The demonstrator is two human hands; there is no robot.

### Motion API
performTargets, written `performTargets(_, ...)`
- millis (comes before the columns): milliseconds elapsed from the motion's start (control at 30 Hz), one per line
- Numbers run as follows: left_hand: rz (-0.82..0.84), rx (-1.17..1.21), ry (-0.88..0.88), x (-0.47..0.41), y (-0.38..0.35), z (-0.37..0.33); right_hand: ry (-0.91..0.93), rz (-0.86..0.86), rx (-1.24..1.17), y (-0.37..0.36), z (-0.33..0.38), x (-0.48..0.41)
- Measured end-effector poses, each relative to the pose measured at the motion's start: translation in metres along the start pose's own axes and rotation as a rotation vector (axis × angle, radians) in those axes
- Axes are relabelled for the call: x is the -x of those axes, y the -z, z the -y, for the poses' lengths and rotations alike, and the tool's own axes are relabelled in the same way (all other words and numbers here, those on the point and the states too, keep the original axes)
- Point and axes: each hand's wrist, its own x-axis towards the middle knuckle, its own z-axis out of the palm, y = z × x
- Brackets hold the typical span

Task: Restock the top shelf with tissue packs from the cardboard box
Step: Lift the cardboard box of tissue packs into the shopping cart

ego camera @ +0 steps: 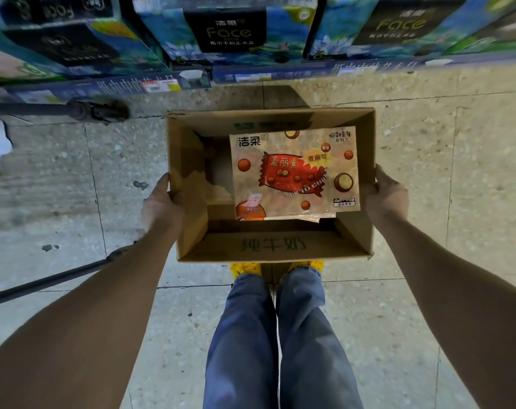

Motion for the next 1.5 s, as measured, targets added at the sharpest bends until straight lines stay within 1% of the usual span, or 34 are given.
performTargets(100, 0.007, 0.029, -0.002, 0.029, 0.029, 0.006, 0.004, 0.019, 0.011, 0.026, 0.008, 0.037)
performTargets(200, 0.013, 0.064, 0.0, 0.071, 0.062, 0.015, 0.002, 0.002, 0.026, 0.062, 0.02, 0.083)
performTargets(333, 0.041, 0.126, 0.036, 0.135, 0.107, 0.029, 0.052, 0.002, 0.097, 0.116, 0.037, 0.14)
performTargets(500, 0.017, 0.225, 0.077, 0.216, 0.15, 0.048, 0.113, 0.002, 0.09, 0.168, 0.047, 0.196)
performTargets(567, -0.007, 0.261, 0.087, 0.243, 0.158, 0.059, 0.112, 0.008, 0.12, 0.183, 0.049, 0.213)
performTargets(700, -0.075, 0.297, 0.161, 0.302, 0.169, 0.082, 0.221, 0.007, 0.198, 0.212, 0.057, 0.247)
performTargets(833, -0.11, 0.433, 0.246, 0.365, 0.169, 0.119, 0.3, 0.005, 0.262, 0.227, 0.058, 0.287)
performTargets(900, -0.117, 0.448, 0.289, 0.397, 0.166, 0.139, 0.322, 0.013, 0.292, 0.23, 0.06, 0.305)
performTargets(1033, -0.13, 0.565, 0.378, 0.457, 0.155, 0.177, 0.425, 0.046, 0.338, 0.224, 0.061, 0.342)
performTargets(1167, -0.114, 0.668, 0.49, 0.503, 0.13, 0.227, 0.502, 0.09, 0.399, 0.201, 0.066, 0.377)
performTargets(1333, -0.123, 0.757, 0.603, 0.546, 0.089, 0.312, 0.593, 0.17, 0.5, 0.159, 0.076, 0.424)
performTargets(1433, -0.197, 0.759, 0.656, 0.586, 0.108, 0.335, 0.651, 0.295, 0.431, 0.128, 0.081, 0.453)
performTargets(1500, -0.218, 0.715, 0.706, 0.608, 0.117, 0.357, 0.708, 0.333, 0.456, 0.112, 0.091, 0.482)
